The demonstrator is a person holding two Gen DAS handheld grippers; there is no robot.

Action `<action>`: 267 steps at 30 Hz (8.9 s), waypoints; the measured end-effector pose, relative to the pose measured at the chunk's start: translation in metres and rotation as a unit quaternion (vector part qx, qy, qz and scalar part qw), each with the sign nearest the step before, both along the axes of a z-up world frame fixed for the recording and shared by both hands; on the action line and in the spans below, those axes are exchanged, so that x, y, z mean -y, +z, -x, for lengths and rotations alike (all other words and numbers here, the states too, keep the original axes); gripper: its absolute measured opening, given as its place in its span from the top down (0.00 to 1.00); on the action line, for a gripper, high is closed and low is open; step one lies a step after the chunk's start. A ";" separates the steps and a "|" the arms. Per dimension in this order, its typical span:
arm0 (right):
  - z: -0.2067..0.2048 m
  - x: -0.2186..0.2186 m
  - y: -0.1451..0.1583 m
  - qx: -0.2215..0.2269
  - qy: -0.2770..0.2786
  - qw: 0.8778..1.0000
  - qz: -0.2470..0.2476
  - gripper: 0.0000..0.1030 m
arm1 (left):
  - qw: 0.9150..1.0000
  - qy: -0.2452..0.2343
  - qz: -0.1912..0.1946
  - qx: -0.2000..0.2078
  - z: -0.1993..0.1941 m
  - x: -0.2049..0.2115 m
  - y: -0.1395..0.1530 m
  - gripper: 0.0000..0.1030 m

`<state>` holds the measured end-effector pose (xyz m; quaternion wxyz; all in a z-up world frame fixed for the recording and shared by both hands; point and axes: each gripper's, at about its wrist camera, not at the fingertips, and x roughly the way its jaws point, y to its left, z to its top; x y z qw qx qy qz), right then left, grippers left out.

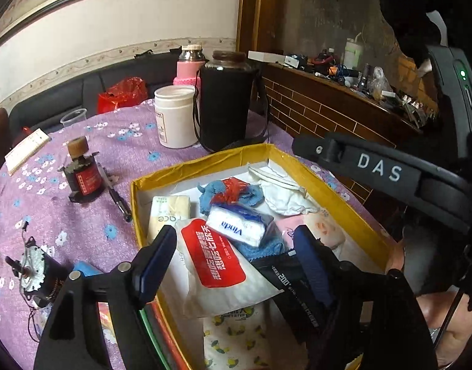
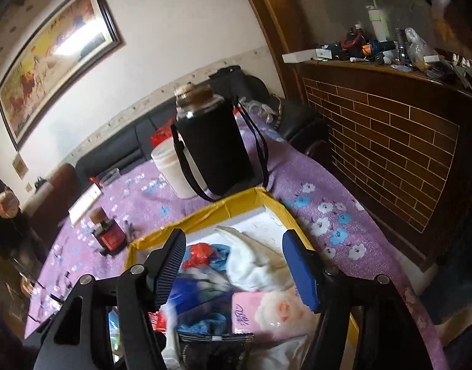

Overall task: Organize soft objects
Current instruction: 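Open both tools to release the tissue pack and white cloth into the tray, then move the left tool to the blue-white plastic bag while the right tool reaches the red-blue pack, then grasp the red-blue striped pack with the right tool while the left tool grasps the blue-white bag, then lift the blue-white bag and red-blue pack off the table with both tools, then carry the blue-white bag and red-blue pack over the tray with both tools, then open both tools to drop the bag and pack into the tray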

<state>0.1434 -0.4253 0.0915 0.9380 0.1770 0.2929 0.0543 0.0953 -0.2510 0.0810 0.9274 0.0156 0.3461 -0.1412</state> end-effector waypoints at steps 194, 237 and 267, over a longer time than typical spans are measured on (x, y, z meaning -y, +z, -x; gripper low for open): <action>0.066 -0.182 -0.003 0.063 0.258 0.964 -0.004 0.54 | 0.966 0.244 -0.074 0.041 0.113 -0.188 -0.014 0.60; -0.001 -0.015 -0.044 -0.116 -0.022 0.992 -0.046 0.51 | 0.995 -0.051 -0.014 -0.084 0.046 -0.007 -0.047 0.57; 0.250 -0.079 -0.036 0.107 -0.056 0.985 0.120 0.01 | 0.991 0.060 -0.116 0.036 0.179 -0.095 -0.041 0.00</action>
